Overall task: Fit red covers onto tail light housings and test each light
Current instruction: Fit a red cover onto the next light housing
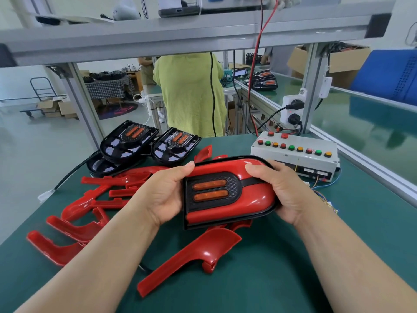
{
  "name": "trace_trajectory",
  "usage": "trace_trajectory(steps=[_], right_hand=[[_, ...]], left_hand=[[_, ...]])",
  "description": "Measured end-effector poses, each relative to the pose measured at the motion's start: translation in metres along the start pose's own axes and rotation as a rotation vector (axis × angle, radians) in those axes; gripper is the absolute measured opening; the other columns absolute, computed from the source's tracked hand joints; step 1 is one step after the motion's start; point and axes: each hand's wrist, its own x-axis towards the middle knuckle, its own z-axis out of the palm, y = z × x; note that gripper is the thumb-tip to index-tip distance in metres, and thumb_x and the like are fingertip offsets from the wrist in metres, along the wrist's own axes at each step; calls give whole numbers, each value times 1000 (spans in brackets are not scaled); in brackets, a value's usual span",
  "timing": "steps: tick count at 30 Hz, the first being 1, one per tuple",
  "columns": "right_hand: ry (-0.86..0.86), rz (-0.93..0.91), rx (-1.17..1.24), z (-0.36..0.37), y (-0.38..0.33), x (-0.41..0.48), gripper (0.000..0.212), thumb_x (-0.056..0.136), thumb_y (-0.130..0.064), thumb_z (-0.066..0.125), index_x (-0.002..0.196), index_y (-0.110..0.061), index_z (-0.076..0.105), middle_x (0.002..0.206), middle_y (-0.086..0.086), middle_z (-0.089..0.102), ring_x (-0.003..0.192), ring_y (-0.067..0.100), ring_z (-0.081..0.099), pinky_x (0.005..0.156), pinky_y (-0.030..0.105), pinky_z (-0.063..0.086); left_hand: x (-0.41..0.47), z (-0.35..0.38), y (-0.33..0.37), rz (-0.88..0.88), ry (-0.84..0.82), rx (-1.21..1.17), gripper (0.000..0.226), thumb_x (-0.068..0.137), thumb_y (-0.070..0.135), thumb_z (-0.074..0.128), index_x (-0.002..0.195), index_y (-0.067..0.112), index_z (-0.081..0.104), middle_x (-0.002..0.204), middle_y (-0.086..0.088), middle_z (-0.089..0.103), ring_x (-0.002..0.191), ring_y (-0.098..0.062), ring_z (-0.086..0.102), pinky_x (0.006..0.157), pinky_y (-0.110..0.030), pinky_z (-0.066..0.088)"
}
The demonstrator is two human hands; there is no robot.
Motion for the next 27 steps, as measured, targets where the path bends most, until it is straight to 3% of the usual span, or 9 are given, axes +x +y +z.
trace_trajectory(steps=[4,10,14,18,21,23,27], right_hand=[[31,3,17,0,-1,0,26,61,-21,80,87,-17,78,93,17,76,73,29,74,59,39,60],[43,-12,11,2,-4,0,41,57,-19,81,97,-14,75,93,17,76,74,30,74,60,41,61],[-2,-10,36,-3,-4,-1,35,59,-18,80,94,-18,77,97,16,76,77,29,74,61,40,61],[-46,34,44,-5,-4,-2,60,64,-14,77,122,-11,65,110,17,73,86,30,72,72,44,62],[-44,49,43,-3,-4,-2,72,63,-24,78,130,-6,60,119,21,69,97,35,68,83,52,59],[-18,45,41,-1,-4,-2,72,64,-32,77,128,-3,61,118,22,69,97,35,67,84,54,58],[-5,23,28,0,-2,-1,52,63,-30,79,110,-8,72,103,18,74,83,29,73,74,48,62]], left_hand=[[-1,4,0,48,39,14,40,102,23,42,129,-1,58,115,-25,69,99,-36,71,67,-46,61],[-1,5,0,171,117,85,35,102,16,43,122,-7,60,113,-27,69,102,-40,69,72,-51,61],[-2,4,1,217,95,109,34,102,17,44,121,-4,62,113,-26,69,102,-40,69,72,-50,60],[-2,3,2,247,24,116,35,103,20,41,102,10,75,109,-23,71,95,-36,72,67,-45,59],[-2,5,-1,276,12,151,30,101,26,48,99,15,76,109,-21,72,96,-36,71,70,-45,59],[-3,7,-3,315,37,171,22,92,28,58,97,16,75,104,-18,74,92,-34,73,67,-43,59],[-2,6,-4,349,44,155,17,83,26,64,90,17,77,100,-18,74,86,-33,74,62,-43,59]])
